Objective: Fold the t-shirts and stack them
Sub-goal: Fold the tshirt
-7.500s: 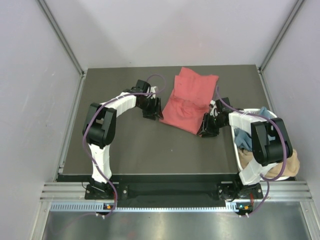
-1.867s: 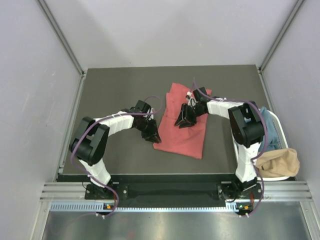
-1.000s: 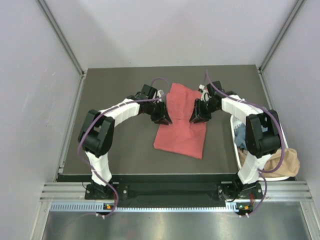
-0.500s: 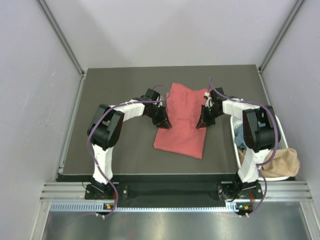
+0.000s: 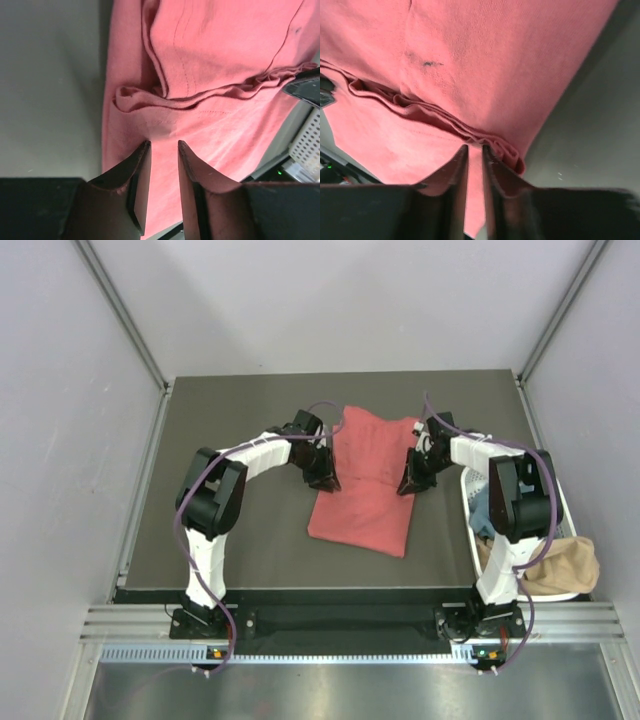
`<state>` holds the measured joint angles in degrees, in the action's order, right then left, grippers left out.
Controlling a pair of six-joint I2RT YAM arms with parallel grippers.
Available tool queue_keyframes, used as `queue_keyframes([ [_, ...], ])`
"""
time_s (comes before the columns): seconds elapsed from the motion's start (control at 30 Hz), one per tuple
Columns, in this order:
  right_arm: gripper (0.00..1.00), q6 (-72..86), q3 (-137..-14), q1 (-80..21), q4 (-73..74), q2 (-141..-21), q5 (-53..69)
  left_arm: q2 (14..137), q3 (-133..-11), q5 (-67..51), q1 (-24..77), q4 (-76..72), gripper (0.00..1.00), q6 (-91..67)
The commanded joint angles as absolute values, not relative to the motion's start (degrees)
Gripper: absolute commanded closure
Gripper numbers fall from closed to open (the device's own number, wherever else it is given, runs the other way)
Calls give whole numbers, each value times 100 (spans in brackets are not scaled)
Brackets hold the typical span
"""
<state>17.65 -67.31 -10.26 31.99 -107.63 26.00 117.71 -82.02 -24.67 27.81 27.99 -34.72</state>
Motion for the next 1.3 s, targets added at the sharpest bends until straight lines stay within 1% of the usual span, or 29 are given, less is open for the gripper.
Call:
queue_keyframes([
  [0.0, 79, 1362, -7276, -888, 3550, -10302, 1996, 11426, -8630, -1987, 2760, 3322, 66, -2998],
  [0.1, 67, 1388, -7321, -896, 3840, -10047, 1942, 11233, -8842, -2021, 2760, 3638, 64, -2822],
  [0.13, 65, 1423, -7286, -914, 3867, -9994, 1986, 11093, -8824, -2021, 2760, 3691, 63, -2786],
  [0.2, 63, 1599, -7068, -966, 3832, -9845, 2205, 10926, -8702, -2135, 2760, 3735, 63, -2742],
  [0.3, 60, 1880, -6647, -1186, 3543, -9643, 2452, 10574, -8228, -2634, 2768, 3499, 64, -2856],
  [0.33, 60, 1950, -6531, -1247, 3446, -9589, 2478, 10399, -7879, -2732, 2777, 3394, 64, -2935],
  [0.4, 60, 2170, -6207, -1450, 3200, -9467, 2627, 10196, -7490, -2908, 2821, 3200, 65, -3146],
  [0.43, 60, 2240, -6092, -1520, 3104, -9422, 2706, 10021, -7105, -2996, 2830, 3034, 66, -3207],
  [0.57, 62, 2548, -5626, -2056, 2664, -9132, 3119, 9590, -6207, -2980, 2830, 2786, 68, -3384],
  [0.63, 66, 2558, -5362, -2127, 2584, -8983, 3147, 9501, -5812, -2848, 2813, 2769, 68, -3366],
  [0.67, 69, 2549, -5257, -2127, 2567, -8939, 3120, 9518, -5705, -2752, 2760, 2769, 68, -3358],
  [0.7, 74, 2540, -5030, -2118, 2532, -8860, 3094, 9606, -5530, -2734, 2742, 2751, 69, -3349],
  [0.73, 76, 2505, -4914, -2101, 2514, -8842, 3076, 9667, -5467, -2716, 2725, 2725, 69, -3340],
  [0.9, 77, 2233, -4431, -1934, 2619, -8930, 2743, 9940, -5440, -2102, 2637, 2961, 70, -3077],
  [0.97, 77, 2154, -4438, -1925, 2811, -8903, 2585, 9967, -5493, -2057, 2637, 3076, 70, -3015],
  [1.13, 75, 2294, -4947, -2065, 3216, -8394, 2680, 9433, -5791, -2057, 2654, 3567, 71, -2962],
  [1.23, 72, 2661, -5343, -2433, 3200, -8341, 2970, 9150, -6230, -2214, 2689, 3823, 70, -2997],
  [1.27, 71, 2733, -5413, -2504, 3121, -8384, 3240, 9132, -6336, -2293, 2716, 3823, 70, -3084],
])
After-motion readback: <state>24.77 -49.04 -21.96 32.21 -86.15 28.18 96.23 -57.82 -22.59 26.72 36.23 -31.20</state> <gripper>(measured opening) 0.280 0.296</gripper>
